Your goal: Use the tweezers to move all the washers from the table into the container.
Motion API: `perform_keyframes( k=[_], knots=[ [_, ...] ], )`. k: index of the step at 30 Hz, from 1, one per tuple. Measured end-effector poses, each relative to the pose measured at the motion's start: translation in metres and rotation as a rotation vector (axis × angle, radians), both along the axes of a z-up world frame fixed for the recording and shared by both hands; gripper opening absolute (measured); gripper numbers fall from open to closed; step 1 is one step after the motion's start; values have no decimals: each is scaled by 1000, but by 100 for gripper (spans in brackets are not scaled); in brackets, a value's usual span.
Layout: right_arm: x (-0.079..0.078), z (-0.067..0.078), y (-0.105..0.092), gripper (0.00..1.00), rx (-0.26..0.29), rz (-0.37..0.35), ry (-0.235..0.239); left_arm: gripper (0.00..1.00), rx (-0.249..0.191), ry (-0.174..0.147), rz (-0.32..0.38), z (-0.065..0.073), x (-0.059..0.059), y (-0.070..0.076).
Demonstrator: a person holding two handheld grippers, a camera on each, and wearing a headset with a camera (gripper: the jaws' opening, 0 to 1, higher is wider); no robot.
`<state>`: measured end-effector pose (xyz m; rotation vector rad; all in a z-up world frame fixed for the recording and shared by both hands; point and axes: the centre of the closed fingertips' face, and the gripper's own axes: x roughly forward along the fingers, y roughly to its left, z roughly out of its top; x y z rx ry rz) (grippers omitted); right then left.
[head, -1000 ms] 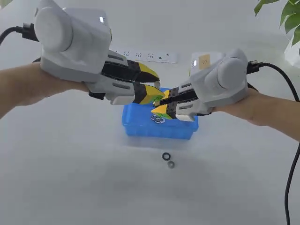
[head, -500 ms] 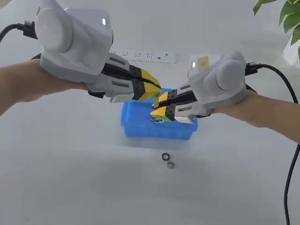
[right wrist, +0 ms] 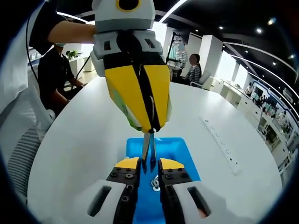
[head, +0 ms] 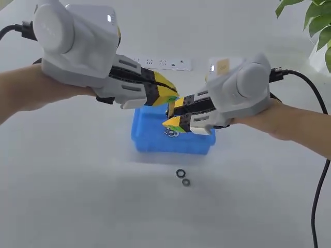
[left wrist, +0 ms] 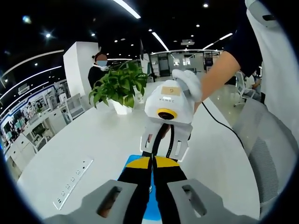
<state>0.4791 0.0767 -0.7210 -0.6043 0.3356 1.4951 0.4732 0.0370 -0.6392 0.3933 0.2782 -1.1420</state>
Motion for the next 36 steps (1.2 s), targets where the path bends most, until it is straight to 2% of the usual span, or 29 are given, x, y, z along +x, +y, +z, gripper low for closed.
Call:
perform_keyframes(
  k=[7, 10, 12, 15, 20, 24, 29, 30, 31, 32, 36],
  knots=[
    [-3, 3, 0, 24, 6, -6, 3, 4, 6, -14, 2, 4, 2, 3],
    [-2, 8, -2, 27, 22, -17, -15, 4, 4, -24, 3, 10, 0, 2],
    [0, 13, -5, 29, 44, -30, -35, 4, 1, -26, 5, 13, -1, 4],
    [1, 15, -11, 34, 47, -48, -53, 4, 4, -36, 6, 16, -3, 4],
    [-2, 18, -25, 40, 28, -57, -136, 4, 12, -53, -8, 17, -17, -2],
    [-12, 26, -37, 50, 51, -71, -160, 4, -15, -58, -9, 22, -25, -8],
    [-28, 29, -50, 58, 65, -75, -145, 4, -32, -60, -11, 26, -31, -14],
    [-30, 28, -52, 59, 69, -80, -136, 4, -35, -59, -11, 27, -32, -15],
    [-35, 26, -56, 61, 69, -105, -94, 4, -36, -57, -12, 27, -33, -15],
    [-38, 24, -58, 63, 68, -113, -75, 4, -34, -56, -12, 26, -35, -16],
    [-51, 14, -67, 69, 60, -107, -52, 4, -33, -48, -10, 22, -41, -17]
  ],
)
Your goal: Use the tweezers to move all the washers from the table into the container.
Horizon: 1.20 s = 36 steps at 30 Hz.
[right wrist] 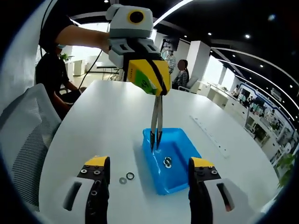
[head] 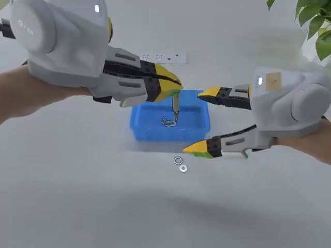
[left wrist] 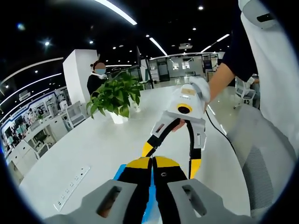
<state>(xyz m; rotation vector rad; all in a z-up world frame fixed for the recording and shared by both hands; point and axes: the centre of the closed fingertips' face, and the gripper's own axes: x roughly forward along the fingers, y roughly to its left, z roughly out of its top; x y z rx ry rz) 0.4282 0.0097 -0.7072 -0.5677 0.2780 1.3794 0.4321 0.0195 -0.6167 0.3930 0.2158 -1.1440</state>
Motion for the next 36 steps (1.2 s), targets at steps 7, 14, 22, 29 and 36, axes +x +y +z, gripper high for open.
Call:
perform_keyframes(
  k=[7, 14, 22, 29, 36],
  knots=[
    [-12, -15, -20, 72, 7, -70, 60, 4, 7, 17, -15, -9, -15, -6],
    [-19, -18, -37, 78, 40, -116, 122, 4, 14, 26, -10, -22, -26, -9],
    [-27, -28, -51, 83, 21, -126, 160, 4, 3, 34, 11, -39, -32, -17],
    [-32, -36, -60, 85, 17, -165, 177, 4, -18, 49, 3, -49, -38, -23],
    [-50, -43, -61, 85, -5, -125, 228, 4, -5, 52, -15, -64, -46, -26]
  ],
)
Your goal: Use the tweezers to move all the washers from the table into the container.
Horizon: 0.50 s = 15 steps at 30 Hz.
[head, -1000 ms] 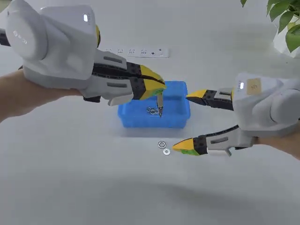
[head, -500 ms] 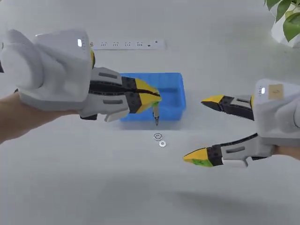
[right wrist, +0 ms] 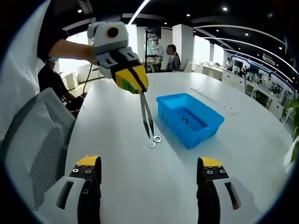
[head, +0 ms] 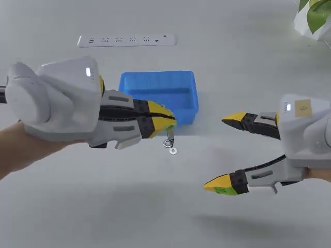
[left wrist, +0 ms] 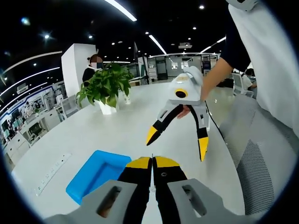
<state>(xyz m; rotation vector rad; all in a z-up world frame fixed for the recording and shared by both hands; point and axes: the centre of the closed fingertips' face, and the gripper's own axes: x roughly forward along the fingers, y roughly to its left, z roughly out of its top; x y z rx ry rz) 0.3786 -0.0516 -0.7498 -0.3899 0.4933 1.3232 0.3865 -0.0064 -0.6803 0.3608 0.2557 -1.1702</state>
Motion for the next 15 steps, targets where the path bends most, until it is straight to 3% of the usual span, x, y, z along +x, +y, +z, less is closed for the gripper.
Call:
perform_keyframes(
  k=[3, 8, 15],
  knots=[
    [-3, 2, 2, 85, 23, -6, 20, 4, 7, 5, -16, -4, -4, -2],
    [-10, -3, 3, 85, 15, 2, 36, 4, 12, 10, -29, -7, -6, -3],
    [-15, -7, 2, 85, 12, 0, 48, 4, 19, 14, -16, -10, 0, -3]
  ],
)
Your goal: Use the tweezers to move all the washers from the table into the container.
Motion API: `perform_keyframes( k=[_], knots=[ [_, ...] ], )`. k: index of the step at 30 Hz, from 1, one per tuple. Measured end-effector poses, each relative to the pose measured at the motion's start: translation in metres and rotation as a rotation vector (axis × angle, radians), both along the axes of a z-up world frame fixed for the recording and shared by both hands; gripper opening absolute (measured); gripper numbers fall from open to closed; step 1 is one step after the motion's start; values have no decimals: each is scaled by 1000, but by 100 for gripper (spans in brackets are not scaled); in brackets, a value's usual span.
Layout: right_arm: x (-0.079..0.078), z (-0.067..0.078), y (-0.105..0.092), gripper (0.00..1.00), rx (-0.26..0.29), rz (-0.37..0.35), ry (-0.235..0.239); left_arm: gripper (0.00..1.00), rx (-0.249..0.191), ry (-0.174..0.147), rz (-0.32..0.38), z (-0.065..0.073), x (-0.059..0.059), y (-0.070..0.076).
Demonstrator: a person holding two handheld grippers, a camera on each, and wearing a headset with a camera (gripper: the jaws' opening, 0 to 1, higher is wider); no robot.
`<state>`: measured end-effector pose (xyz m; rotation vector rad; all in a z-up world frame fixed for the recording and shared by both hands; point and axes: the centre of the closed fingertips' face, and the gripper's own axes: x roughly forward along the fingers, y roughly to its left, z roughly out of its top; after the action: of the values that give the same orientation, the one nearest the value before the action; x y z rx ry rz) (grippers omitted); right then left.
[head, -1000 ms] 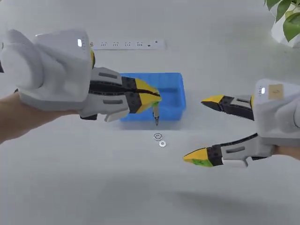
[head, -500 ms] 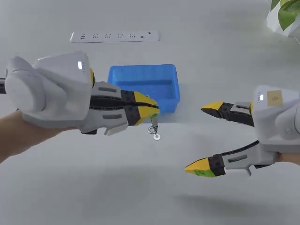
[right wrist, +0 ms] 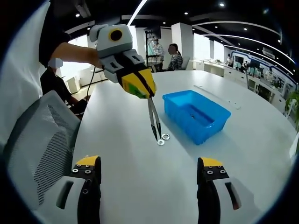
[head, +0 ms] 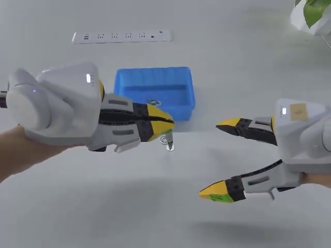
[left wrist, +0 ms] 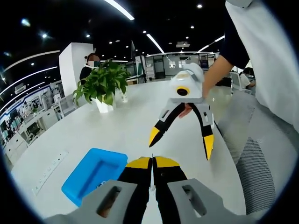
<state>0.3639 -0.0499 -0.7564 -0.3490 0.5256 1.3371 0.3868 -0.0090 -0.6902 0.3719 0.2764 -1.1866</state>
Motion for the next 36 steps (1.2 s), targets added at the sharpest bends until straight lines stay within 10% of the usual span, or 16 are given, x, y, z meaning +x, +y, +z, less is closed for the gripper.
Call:
perform_keyframes(
  k=[36],
  knots=[
    [-9, -5, 5, 83, 12, 7, 48, 5, 36, -4, -16, -5, 4, -1]
  ],
)
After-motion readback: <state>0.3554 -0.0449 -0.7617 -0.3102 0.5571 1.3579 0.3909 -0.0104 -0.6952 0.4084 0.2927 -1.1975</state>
